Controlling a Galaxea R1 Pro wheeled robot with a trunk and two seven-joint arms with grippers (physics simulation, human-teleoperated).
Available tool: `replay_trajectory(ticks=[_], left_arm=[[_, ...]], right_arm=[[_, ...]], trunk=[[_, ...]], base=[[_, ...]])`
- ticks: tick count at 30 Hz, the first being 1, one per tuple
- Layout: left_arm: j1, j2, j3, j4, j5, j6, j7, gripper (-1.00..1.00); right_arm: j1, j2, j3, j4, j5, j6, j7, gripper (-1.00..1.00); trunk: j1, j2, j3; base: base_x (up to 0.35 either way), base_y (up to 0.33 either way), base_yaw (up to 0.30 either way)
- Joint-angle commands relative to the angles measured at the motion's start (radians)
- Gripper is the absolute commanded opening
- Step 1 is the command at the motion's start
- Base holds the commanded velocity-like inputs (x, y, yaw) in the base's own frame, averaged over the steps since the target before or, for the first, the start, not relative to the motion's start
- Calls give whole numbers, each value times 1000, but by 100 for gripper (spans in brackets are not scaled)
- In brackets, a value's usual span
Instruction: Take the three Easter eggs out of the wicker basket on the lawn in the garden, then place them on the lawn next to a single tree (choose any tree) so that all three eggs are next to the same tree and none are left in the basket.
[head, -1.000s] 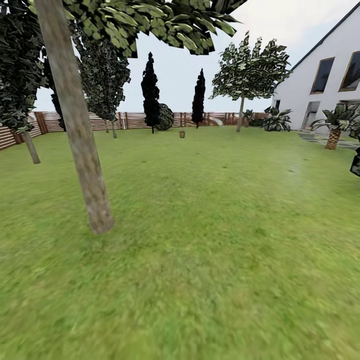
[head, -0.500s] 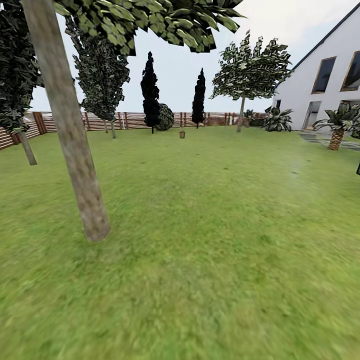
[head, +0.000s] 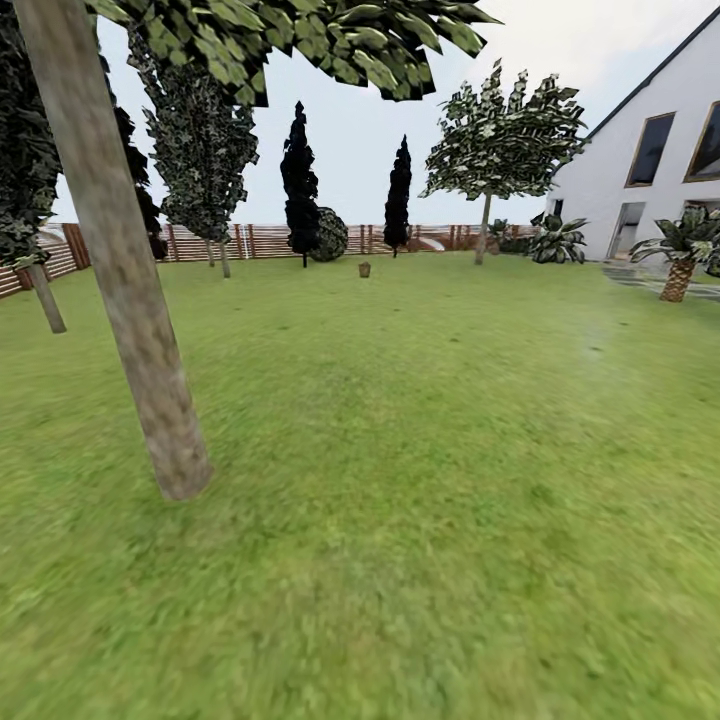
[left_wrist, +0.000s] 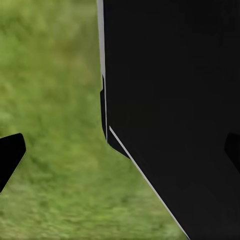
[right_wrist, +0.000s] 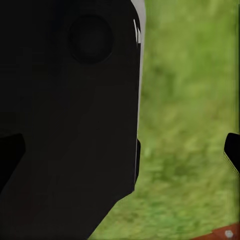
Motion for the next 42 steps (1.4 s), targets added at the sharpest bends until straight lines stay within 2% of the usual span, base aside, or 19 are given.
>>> replay_trajectory(ticks=[1, 20, 28, 35, 42], left_arm=[[1, 0, 0, -2, 0, -1, -1, 100], [1, 0, 0, -2, 0, -1, 0, 100], [1, -1, 0, 0, -2, -1, 2, 100], [1, 0, 0, 0, -2, 0, 2, 100], [1, 0, 0, 0, -2, 2, -1, 100]], right_arm=[[-1, 0, 0, 2, 1, 0, 0, 100], [-1, -2, 0, 1, -1, -4, -4, 100], [-1, -10, -5, -11, -3, -10, 2, 100], [-1, -5, -1, -11, 0, -10, 2, 100], [-1, -3, -2, -11, -5, -9, 2, 100]], trunk=[[1, 0, -1], [1, 0, -1], [1, 0, -1], [1, 0, -1], [1, 0, -1]], base=[[336, 0, 0], [327, 0, 0], [59, 0, 0], [6, 0, 0], [270, 0, 0]])
